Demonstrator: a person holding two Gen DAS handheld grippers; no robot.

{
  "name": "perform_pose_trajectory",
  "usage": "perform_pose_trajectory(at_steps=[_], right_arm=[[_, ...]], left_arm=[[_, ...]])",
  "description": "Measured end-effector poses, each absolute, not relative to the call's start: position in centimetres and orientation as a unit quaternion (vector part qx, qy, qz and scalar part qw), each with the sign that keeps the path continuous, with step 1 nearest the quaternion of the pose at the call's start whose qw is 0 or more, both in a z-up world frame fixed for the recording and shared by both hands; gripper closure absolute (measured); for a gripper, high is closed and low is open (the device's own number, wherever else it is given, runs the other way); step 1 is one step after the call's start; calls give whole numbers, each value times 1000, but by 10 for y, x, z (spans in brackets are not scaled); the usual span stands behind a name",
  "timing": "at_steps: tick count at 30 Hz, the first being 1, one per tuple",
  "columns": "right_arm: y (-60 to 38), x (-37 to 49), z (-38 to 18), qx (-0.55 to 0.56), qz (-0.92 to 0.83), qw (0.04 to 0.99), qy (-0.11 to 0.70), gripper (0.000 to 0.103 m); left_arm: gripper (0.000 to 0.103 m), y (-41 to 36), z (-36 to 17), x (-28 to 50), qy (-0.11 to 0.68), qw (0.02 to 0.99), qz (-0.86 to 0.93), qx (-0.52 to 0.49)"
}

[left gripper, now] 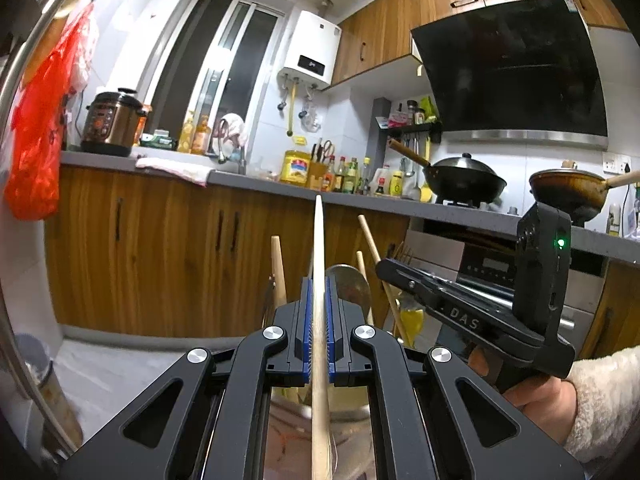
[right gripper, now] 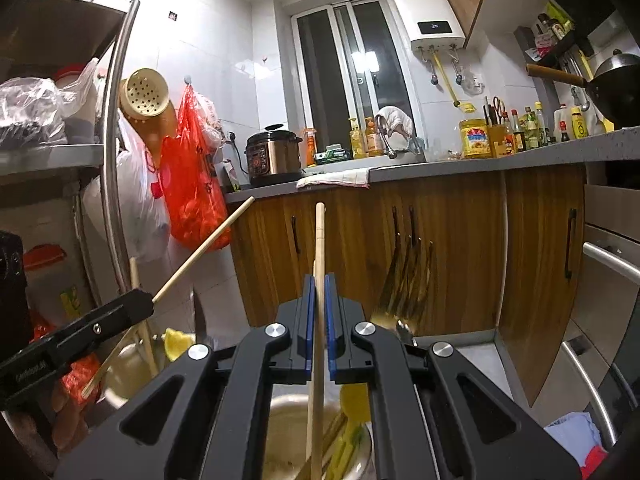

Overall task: Organize utensils
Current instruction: 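Lower the chopstick into the holder with the right gripper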

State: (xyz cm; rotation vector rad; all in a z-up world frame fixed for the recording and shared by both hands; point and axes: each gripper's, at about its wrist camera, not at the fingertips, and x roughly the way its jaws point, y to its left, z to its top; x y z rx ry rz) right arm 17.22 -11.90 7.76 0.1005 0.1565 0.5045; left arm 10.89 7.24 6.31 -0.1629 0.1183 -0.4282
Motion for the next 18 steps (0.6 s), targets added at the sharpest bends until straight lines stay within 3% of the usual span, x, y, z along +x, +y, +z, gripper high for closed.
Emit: perform_pose_trajectory(at_steps=[10, 18], right_arm=[[-126, 169, 83, 65, 253, 962, 74, 98], [-136, 176, 74, 90, 266, 952, 123, 98]], left_arm=[[97, 85, 61, 110, 65, 967, -219, -116], [97, 92, 60, 114, 71, 957, -239, -149]])
